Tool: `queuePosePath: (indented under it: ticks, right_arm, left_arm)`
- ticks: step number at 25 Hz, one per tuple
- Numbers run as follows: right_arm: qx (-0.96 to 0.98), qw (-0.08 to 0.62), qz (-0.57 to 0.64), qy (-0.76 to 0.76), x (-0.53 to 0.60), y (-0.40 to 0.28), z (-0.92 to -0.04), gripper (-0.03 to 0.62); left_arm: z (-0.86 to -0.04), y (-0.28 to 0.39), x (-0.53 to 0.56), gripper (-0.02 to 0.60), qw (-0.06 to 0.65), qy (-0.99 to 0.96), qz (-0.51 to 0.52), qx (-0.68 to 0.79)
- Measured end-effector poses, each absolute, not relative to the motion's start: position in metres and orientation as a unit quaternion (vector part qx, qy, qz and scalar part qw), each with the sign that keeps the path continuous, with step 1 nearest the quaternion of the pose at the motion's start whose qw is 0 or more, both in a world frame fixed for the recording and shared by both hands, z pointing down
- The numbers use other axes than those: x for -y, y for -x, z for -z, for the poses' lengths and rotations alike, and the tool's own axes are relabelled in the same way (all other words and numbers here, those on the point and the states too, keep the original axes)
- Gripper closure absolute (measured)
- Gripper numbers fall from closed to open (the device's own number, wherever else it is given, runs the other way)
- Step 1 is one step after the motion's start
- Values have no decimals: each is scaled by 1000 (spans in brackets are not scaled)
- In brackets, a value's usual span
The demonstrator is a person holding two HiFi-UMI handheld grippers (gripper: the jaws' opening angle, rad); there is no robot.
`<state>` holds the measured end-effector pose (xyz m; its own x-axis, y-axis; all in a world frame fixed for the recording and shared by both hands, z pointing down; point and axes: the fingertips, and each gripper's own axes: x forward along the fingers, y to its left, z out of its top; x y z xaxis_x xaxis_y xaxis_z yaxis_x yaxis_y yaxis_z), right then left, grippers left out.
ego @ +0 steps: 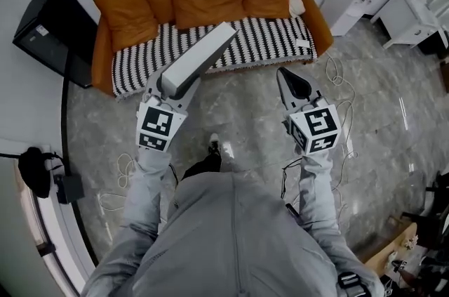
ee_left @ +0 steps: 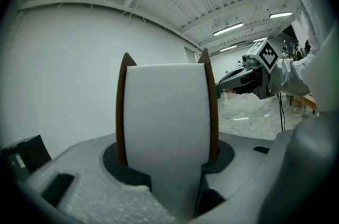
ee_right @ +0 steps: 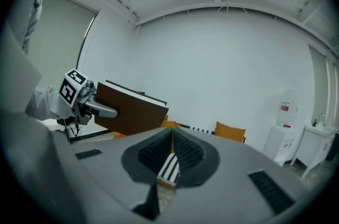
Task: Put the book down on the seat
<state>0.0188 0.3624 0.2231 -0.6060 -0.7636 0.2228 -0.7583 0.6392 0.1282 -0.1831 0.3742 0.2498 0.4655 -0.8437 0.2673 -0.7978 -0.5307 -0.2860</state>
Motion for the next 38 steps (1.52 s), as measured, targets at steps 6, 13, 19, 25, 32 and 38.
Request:
queuePosePath:
  ticks: [6, 13, 19, 25, 32, 38]
  right_arm:
    - [886, 133, 3, -445, -309, -7, -220, 565]
    - [876, 150, -1, -458, -265, 1, -226, 565]
    - [868, 154, -12, -472, -237, 6, -232, 565]
    - [863, 157, -9, -480, -214, 18, -232, 565]
    - [856, 159, -19, -491, -186, 6, -243, 565]
    - [857, 158, -32, -489, -146, -6, -257, 565]
  left_arm:
    - [-250, 199, -314, 356, 54, 864, 187, -465]
    - [-261, 206, -260, 356, 39, 875, 182, -446]
    - [-271, 211, -229, 356, 33, 884, 183, -429]
    - [-280, 214, -202, 356, 24, 892, 180, -415]
    - [-296, 206, -171, 356, 11, 896, 189, -401]
    - [-312, 194, -132, 356, -1, 895, 211, -392]
